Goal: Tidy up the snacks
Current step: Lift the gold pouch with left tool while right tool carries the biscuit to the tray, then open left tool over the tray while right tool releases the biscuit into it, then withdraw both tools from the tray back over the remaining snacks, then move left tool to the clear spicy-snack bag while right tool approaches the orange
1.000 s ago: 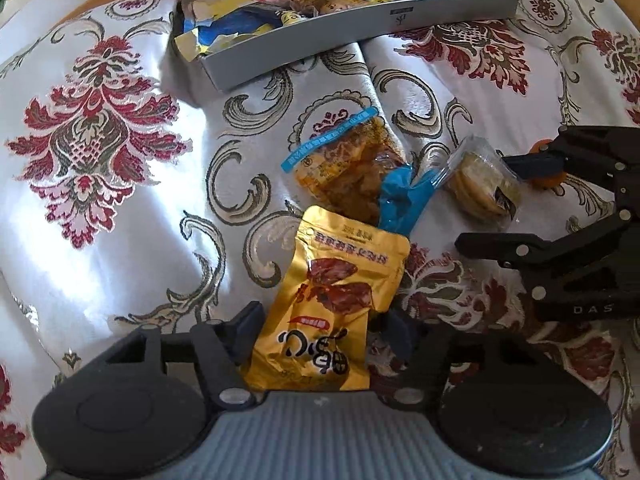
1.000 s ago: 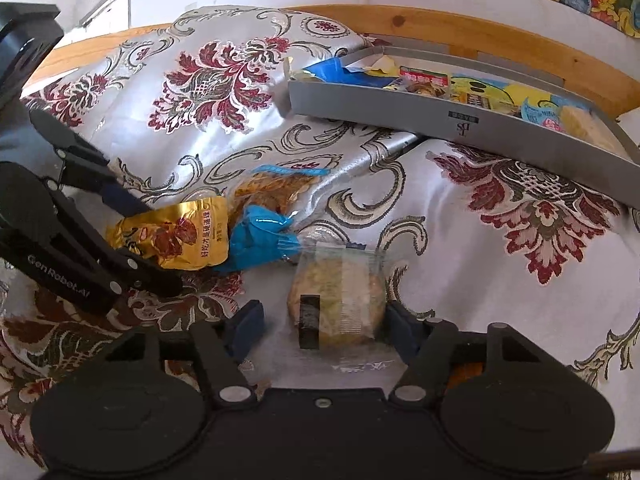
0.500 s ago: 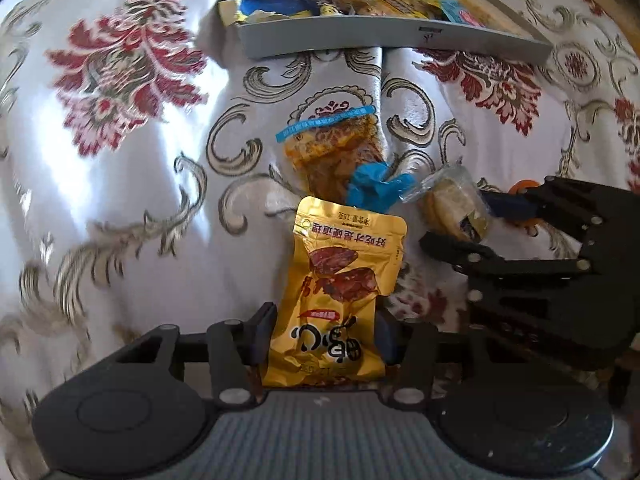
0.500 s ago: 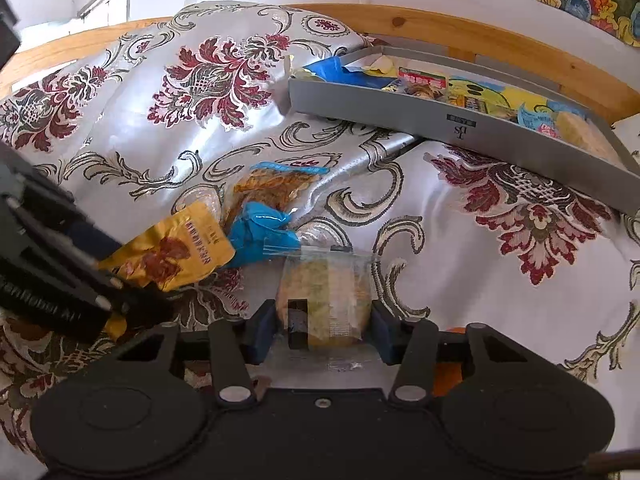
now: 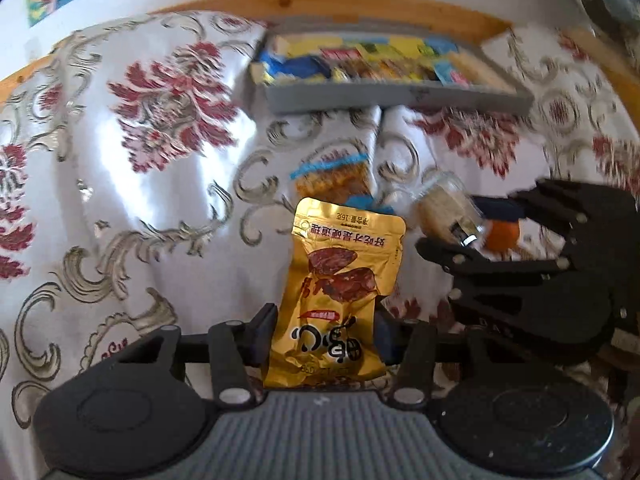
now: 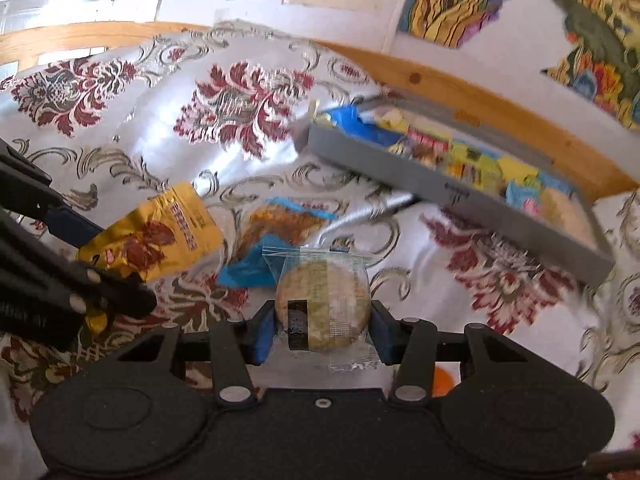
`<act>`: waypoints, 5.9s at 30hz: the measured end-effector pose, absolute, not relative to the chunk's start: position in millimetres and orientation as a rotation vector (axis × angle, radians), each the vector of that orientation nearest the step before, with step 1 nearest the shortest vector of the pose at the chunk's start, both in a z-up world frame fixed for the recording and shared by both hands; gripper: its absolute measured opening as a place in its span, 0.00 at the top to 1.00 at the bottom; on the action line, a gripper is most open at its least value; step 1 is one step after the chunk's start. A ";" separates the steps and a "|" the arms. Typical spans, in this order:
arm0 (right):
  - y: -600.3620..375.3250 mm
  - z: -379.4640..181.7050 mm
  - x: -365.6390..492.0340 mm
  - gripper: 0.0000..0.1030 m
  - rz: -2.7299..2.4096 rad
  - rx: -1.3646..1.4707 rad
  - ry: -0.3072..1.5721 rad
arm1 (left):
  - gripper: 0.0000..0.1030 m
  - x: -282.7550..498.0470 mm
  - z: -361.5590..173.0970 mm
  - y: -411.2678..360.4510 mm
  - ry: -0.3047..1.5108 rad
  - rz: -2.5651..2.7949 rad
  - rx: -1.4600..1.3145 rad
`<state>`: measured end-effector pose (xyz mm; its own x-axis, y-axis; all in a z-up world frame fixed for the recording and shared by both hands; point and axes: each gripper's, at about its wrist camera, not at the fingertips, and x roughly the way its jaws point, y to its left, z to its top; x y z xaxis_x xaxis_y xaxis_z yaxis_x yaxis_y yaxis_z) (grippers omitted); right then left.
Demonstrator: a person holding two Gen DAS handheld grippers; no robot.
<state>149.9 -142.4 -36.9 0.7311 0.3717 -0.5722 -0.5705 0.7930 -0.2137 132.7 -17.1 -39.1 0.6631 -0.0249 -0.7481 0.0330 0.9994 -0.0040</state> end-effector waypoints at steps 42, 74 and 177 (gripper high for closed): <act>-233.1 -2.1 302.3 0.51 0.194 -0.175 0.231 | 0.48 365.9 21.2 -102.6 0.618 0.083 -0.064; -231.7 1.8 298.7 0.22 0.155 -0.156 0.281 | 0.11 352.2 22.3 -82.5 0.649 0.106 -0.118; -210.9 8.8 81.9 0.01 0.188 -0.026 0.635 | 0.01 97.6 -31.5 -8.2 0.688 0.180 -0.035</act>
<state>81.9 -210.9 8.8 0.7885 0.1663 -0.5922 -0.1821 0.9827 0.0334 97.6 -8.2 -31.5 0.7577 0.1535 -0.6343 -0.1764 0.9839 0.0275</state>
